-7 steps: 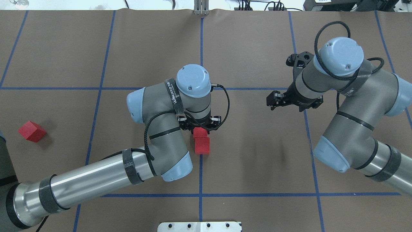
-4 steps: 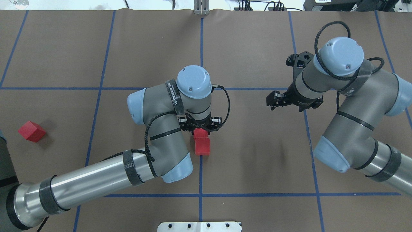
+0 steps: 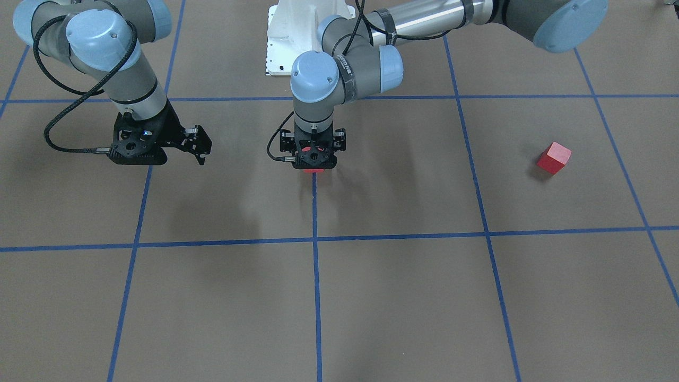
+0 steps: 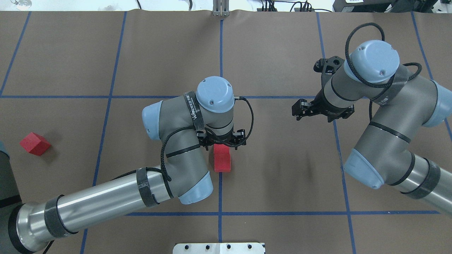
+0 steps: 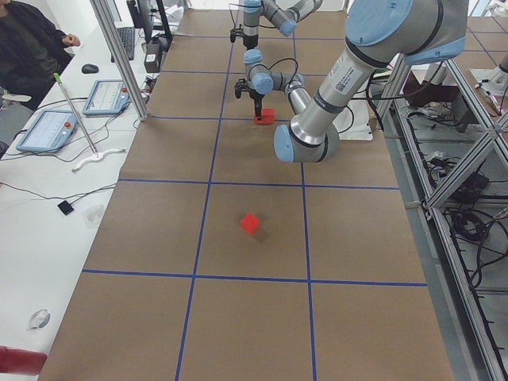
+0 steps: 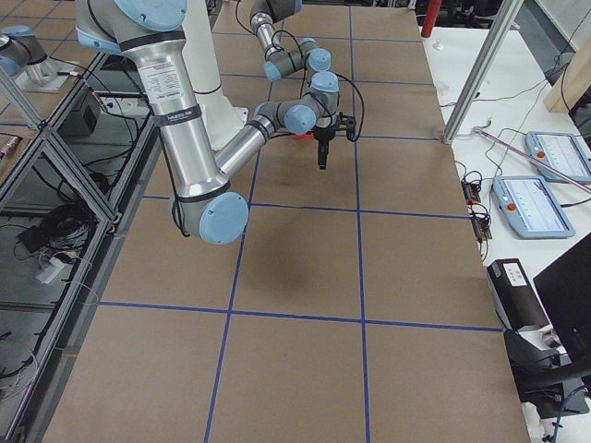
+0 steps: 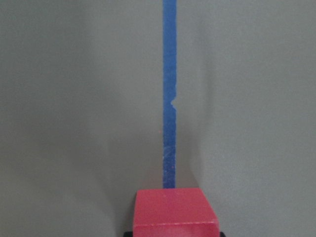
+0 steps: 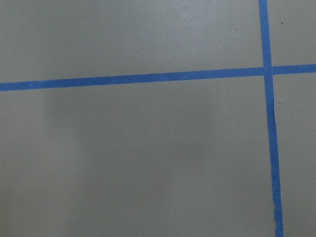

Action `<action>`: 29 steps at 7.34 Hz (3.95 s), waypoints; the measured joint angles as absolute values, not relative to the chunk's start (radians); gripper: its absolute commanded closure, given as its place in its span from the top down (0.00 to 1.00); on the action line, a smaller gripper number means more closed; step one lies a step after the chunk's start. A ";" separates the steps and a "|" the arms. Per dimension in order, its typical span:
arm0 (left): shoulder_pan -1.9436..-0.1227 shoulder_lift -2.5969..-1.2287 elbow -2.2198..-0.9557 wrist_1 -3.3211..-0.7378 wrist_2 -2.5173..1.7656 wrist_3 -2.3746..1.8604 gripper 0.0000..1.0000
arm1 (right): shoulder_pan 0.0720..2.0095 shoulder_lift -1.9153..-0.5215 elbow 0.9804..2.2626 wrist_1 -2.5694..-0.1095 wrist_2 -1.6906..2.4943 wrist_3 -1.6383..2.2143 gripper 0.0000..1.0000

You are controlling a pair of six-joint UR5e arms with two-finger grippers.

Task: Form red blocks into L shape at center
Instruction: 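Lower the cube with the left gripper against the center cube, then open the left gripper and withdraw it toward the nearest red cube, then lower the left gripper onto the remaining red cube and grasp it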

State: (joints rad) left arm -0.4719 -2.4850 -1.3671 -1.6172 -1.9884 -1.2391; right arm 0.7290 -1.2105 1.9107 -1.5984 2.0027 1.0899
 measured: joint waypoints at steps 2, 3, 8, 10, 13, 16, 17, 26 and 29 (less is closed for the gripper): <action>-0.487 -2.482 -1.387 -1.615 -1.989 -1.235 1.00 | 0.730 -1.210 1.911 -1.598 2.002 1.092 0.99; -0.505 -2.467 -1.418 -1.611 -1.993 -1.230 1.00 | 0.730 -1.211 1.910 -1.598 2.003 1.091 0.99; -0.673 -1.965 -1.868 -1.613 -2.079 -0.963 1.00 | 0.730 -1.213 1.904 -1.598 2.000 1.085 0.99; -0.782 -1.731 -1.972 -1.635 -2.087 -0.709 1.00 | 0.730 -1.213 1.906 -1.598 1.999 1.085 0.99; -0.907 -1.546 -1.951 -1.716 -2.090 -0.359 0.99 | 0.730 -1.213 1.907 -1.598 1.999 1.086 0.99; -0.921 -1.520 -1.876 -1.746 -2.152 -0.171 0.99 | 0.730 -1.213 1.906 -1.598 1.997 1.086 0.99; -0.920 -1.517 -1.850 -1.755 -2.162 -0.158 0.99 | 0.730 -1.213 1.906 -1.598 1.997 1.087 0.99; -0.916 -1.567 -1.728 -1.767 -2.167 -0.151 0.97 | 0.730 -1.212 1.911 -1.598 1.997 1.097 0.99; -0.915 -1.591 -1.696 -1.767 -2.166 -0.153 0.81 | 0.730 -1.212 1.909 -1.598 1.996 1.093 0.99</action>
